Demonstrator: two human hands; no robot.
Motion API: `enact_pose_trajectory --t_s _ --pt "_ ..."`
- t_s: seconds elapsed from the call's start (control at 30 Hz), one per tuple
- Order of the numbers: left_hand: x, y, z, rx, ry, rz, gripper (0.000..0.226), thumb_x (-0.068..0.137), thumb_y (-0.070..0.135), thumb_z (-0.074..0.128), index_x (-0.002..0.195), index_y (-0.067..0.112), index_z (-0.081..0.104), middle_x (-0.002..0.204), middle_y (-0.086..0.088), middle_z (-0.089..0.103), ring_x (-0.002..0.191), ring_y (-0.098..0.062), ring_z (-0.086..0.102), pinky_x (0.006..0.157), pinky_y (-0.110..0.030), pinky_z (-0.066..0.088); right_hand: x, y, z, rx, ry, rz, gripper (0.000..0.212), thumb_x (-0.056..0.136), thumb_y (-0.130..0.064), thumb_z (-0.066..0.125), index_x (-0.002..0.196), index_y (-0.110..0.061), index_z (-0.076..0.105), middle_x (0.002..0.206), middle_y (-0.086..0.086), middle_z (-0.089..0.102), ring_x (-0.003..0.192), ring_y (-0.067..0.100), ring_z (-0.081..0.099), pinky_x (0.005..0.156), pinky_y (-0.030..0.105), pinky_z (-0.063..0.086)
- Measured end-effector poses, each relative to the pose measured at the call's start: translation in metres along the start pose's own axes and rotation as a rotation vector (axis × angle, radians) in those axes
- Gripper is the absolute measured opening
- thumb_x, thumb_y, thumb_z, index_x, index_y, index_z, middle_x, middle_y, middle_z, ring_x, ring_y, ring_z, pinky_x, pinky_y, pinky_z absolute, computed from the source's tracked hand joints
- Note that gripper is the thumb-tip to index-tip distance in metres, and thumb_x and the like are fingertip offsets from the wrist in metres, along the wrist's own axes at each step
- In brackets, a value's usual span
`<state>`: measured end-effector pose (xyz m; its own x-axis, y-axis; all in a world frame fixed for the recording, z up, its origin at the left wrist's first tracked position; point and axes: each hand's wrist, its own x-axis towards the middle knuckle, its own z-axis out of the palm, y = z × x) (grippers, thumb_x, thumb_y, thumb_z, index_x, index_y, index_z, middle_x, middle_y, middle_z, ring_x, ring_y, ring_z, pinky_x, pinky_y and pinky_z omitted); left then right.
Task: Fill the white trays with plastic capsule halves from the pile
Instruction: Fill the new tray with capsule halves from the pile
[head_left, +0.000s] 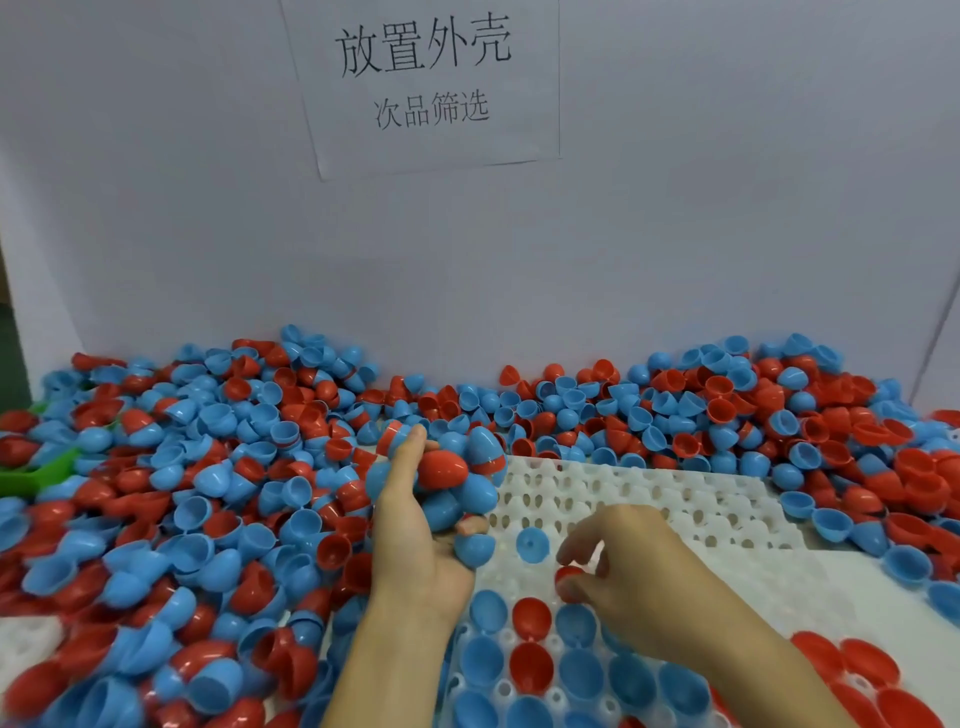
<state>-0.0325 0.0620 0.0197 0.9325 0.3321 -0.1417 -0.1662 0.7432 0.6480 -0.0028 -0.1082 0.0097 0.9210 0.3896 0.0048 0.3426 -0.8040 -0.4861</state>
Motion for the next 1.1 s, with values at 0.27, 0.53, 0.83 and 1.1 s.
enact_pose_trajectory --t_s 0.27,0.53,0.83,1.1 --pt "0.001 -0.001 -0.002 0.039 0.017 0.007 0.034 0.094 0.042 0.062 0.066 0.023 0.06 0.067 -0.002 0.066 0.046 -0.012 0.061 0.033 -0.018 0.035 -0.001 -0.002 -0.006 0.006 -0.025 -0.005 0.014 0.086 -0.028 0.075 0.088 -0.033 0.062 0.093 -0.016 0.059 0.081 0.004 0.059 0.06 0.017 0.046" --pt "0.002 -0.005 -0.001 0.106 0.034 -0.016 0.027 0.087 0.044 0.067 0.074 0.021 0.062 0.086 -0.012 0.068 0.048 -0.013 0.06 0.034 -0.021 0.04 -0.004 0.006 -0.018 0.202 0.069 0.03 0.028 0.094 -0.008 0.058 0.082 -0.033 0.065 0.076 -0.01 0.07 0.056 0.006 0.069 0.052 0.019 0.053" --pt "0.005 -0.007 -0.003 0.115 0.047 -0.02 0.028 0.09 0.045 0.065 0.078 0.02 0.06 0.097 -0.017 0.061 0.048 -0.012 0.055 0.034 -0.021 0.037 -0.004 0.042 -0.044 0.935 0.497 0.303 0.026 0.095 0.005 0.056 0.12 0.008 0.063 0.098 0.012 0.066 0.092 0.024 0.068 0.063 0.014 0.053" --pt "0.008 -0.008 -0.006 0.112 0.051 -0.022 0.028 0.089 0.046 0.066 0.079 0.02 0.06 0.094 -0.016 0.059 0.049 -0.014 0.053 0.035 -0.021 0.036 -0.003 0.035 -0.05 1.187 0.453 0.371 0.024 0.09 -0.001 0.066 0.113 -0.006 0.066 0.104 0.012 0.069 0.087 0.025 0.072 0.08 0.032 0.055"
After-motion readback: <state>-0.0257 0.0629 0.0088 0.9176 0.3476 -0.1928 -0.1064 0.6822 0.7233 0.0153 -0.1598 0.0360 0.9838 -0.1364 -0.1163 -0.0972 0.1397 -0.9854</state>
